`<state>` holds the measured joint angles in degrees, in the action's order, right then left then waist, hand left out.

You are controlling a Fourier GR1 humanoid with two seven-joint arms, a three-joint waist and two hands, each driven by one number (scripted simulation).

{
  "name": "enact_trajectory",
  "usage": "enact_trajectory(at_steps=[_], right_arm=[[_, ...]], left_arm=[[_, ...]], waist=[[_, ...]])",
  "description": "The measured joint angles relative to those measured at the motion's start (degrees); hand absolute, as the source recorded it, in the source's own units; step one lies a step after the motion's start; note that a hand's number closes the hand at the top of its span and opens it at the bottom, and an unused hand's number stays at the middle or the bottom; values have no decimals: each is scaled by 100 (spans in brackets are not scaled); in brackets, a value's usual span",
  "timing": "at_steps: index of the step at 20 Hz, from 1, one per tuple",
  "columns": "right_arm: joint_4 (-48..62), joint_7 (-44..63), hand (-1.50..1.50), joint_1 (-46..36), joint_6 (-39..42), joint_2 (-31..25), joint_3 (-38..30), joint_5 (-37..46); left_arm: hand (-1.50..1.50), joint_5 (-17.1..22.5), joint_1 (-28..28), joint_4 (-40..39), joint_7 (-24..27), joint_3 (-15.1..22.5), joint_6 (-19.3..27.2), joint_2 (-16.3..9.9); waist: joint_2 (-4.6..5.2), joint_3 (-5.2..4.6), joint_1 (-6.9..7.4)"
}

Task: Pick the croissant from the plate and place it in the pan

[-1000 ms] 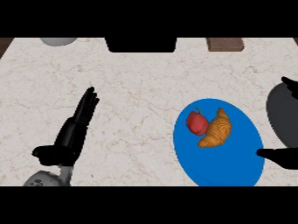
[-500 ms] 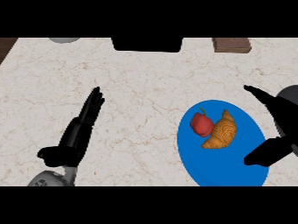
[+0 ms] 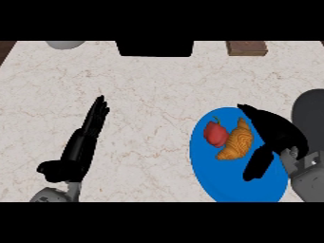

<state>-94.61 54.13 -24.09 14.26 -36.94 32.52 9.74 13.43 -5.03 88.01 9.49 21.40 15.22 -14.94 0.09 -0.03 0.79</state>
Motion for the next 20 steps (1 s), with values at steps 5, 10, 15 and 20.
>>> enact_trajectory(at_steps=[5,10,15,20], right_arm=[[305,-58,-150,69,197,499,-209,415],[410,-179,-150,237,366,771,-556,804],[697,-435,-150,338,424,1148,-830,1225],[1053,-690,-150,351,607,1431,-1119,1571]], left_arm=[[0,-141,114,78,-63,-142,-138,93],[0,-259,65,80,-140,-365,-303,194],[0,-412,238,165,-131,-436,-436,321],[0,-472,141,19,-163,-677,-651,415]], waist=[[-6,2,-40],[-9,3,-62],[-9,4,-61],[-8,3,-64]])
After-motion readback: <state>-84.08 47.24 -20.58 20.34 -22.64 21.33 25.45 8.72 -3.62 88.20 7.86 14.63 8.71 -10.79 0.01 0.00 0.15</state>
